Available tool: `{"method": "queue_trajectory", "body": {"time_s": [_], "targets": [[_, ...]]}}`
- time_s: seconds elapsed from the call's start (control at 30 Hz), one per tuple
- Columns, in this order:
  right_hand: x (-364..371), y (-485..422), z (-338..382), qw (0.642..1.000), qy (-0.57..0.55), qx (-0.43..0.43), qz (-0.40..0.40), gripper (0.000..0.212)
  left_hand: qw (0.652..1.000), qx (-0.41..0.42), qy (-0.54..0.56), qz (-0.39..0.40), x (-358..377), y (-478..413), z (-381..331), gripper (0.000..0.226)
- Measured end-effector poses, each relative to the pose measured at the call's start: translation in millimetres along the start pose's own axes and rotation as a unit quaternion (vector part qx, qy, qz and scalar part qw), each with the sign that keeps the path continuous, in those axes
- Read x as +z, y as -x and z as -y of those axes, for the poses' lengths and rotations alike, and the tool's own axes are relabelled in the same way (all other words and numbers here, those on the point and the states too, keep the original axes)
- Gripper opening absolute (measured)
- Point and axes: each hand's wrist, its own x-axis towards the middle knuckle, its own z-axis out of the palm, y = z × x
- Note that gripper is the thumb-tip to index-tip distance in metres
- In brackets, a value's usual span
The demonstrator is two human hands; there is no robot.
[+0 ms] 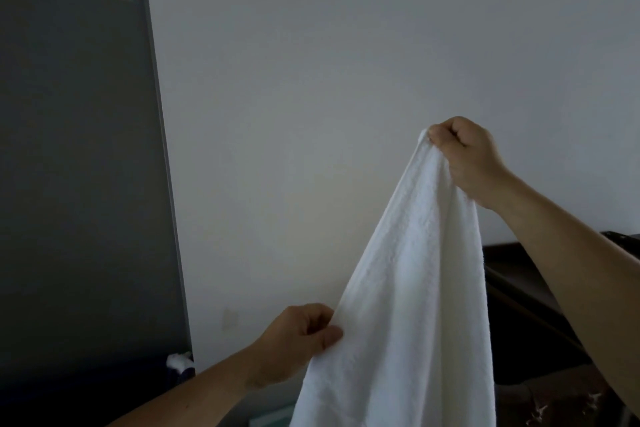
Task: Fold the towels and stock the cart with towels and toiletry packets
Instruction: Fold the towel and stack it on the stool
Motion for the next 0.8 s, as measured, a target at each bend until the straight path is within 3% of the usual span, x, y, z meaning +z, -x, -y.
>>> {"method": "queue_trajectory", "body": {"time_s": [0.17, 0.37, 0.63, 0.7, 0.77, 0.8], "targets": [[0.0, -4.0, 2.2, 1.000, 0.018, -0.006, -0.009, 0.025, 0.986, 0.003, -0.167, 0.022, 10.6, 1.6, 19.8, 0.033], [3.1, -4.0, 0.3, 0.998, 0.061, 0.000, -0.002, 0.024, 0.973, -0.032, -0.226, -0.026, 8.8, -3.2, 27.0, 0.036], [-13.9, -1.7, -21.0, 0.989, 0.136, 0.053, -0.038, 0.049, 0.982, -0.062, -0.106, -0.141, -11.0, -4.1, 19.7, 0.033], [-12.0, 2.7, -19.7, 0.985, 0.158, 0.060, -0.016, 0.041, 0.983, -0.043, -0.105, -0.144, -9.2, -7.2, 0.5, 0.032], [-1.9, 15.5, -11.9, 0.984, 0.158, 0.059, 0.052, 0.011, 0.983, -0.007, -0.124, -0.134, -4.2, -13.4, -30.0, 0.034], [5.8, 25.5, -6.5, 0.981, 0.155, 0.039, 0.109, 0.024, 0.982, 0.014, -0.137, -0.132, -1.8, -18.0, -46.9, 0.034]]}}
